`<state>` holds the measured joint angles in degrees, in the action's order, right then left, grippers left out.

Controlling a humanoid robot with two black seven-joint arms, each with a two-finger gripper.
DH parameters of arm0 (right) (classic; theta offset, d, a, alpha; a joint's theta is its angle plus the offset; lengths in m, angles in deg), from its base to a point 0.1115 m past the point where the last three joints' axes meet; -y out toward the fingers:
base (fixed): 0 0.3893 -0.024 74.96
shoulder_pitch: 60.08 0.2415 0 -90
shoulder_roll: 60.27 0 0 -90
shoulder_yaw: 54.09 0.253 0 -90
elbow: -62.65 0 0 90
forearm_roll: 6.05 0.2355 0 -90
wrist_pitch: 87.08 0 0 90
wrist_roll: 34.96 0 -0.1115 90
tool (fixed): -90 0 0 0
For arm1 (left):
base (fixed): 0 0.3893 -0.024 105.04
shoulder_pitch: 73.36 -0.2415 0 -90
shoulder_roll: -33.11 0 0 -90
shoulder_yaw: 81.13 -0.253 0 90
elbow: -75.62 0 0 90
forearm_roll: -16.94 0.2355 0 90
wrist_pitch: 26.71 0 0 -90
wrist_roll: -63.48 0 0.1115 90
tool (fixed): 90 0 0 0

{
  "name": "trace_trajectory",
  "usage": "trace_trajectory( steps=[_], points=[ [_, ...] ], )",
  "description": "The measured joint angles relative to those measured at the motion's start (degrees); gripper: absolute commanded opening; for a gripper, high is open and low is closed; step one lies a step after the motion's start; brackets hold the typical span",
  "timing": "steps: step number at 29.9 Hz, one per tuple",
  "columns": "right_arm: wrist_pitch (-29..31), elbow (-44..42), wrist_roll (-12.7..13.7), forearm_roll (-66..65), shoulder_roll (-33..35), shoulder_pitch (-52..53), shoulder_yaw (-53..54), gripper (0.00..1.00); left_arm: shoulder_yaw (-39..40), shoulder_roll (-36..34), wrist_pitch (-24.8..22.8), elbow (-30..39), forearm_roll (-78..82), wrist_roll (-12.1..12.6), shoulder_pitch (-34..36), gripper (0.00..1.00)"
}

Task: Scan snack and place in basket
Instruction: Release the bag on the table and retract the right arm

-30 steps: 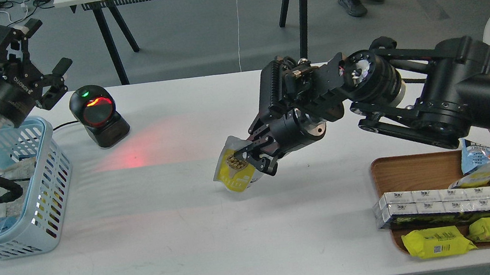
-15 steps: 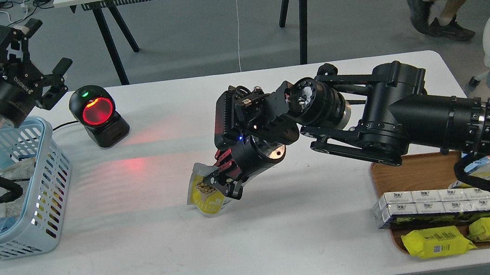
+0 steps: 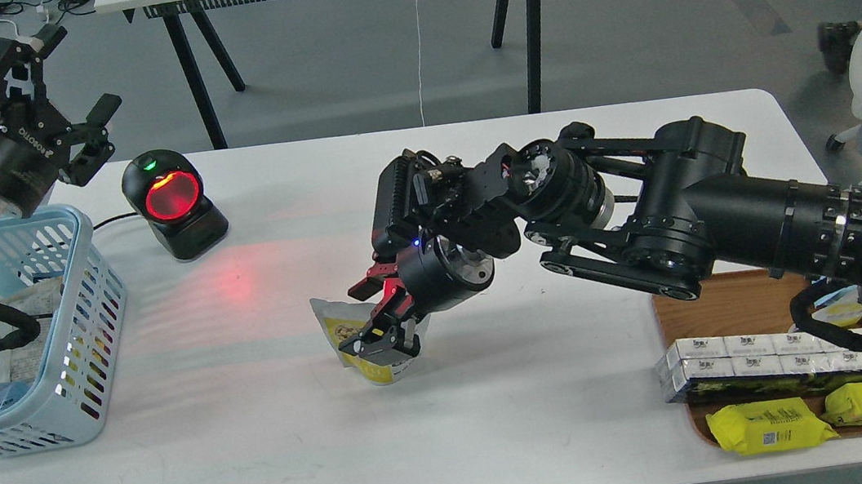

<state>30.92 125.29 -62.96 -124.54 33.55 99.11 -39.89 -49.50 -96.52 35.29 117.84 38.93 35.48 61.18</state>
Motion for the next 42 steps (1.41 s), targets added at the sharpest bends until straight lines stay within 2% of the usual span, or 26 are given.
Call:
trace_trajectory(
  steps=[4, 8, 18, 22, 26, 31, 33, 36, 42],
  points=[
    [0.0, -6.0, 0.0, 9.7, 0.0, 0.3, 6.9, 0.98, 0.0, 0.3, 0.0, -3.2, 0.1, 0.0, 1.7, 1.00],
    [0.0, -11.8, 0.0, 27.9, 0.8, 0.9, 10.2, 0.98, -0.2, 0.5, 0.0, -4.5, -0.1, 0.0, 3.6, 1.00],
    [0.0, -15.0, 0.0, 65.7, 10.4, 0.6, 17.4, 0.99, 1.2, -1.7, 0.0, -4.9, -2.3, 0.0, 6.0, 1.00],
    [0.0, -18.1, 0.1, 78.7, 11.8, 0.5, 20.4, 0.99, 6.8, 0.2, 0.0, -4.8, -5.4, 0.0, 6.3, 1.00],
    [0.0, -20.3, 0.4, 88.4, 13.6, -0.1, 22.5, 0.99, 12.8, 2.0, 0.0, -4.0, -7.1, 0.0, 6.3, 1.00],
    [0.0, -20.1, 0.4, 93.4, 17.7, -3.4, 23.1, 0.98, 13.5, 3.1, 0.0, 1.6, -7.0, 0.0, 6.4, 1.00],
    [0.0, -20.0, 0.4, 93.7, 19.2, -5.1, 24.3, 0.98, 12.0, 0.8, 0.0, 5.0, -6.5, 0.0, 7.3, 1.00],
    [0.0, -20.0, 0.4, 94.8, 20.1, -8.3, 27.6, 0.98, 5.2, -4.0, 0.0, 9.6, -5.5, 0.0, 11.0, 1.00],
    [0.0, -19.9, 0.6, 110.2, 20.3, -13.9, 31.3, 0.98, -16.4, -8.1, 0.0, 14.9, 0.9, 0.0, 27.9, 1.00]
  ],
)
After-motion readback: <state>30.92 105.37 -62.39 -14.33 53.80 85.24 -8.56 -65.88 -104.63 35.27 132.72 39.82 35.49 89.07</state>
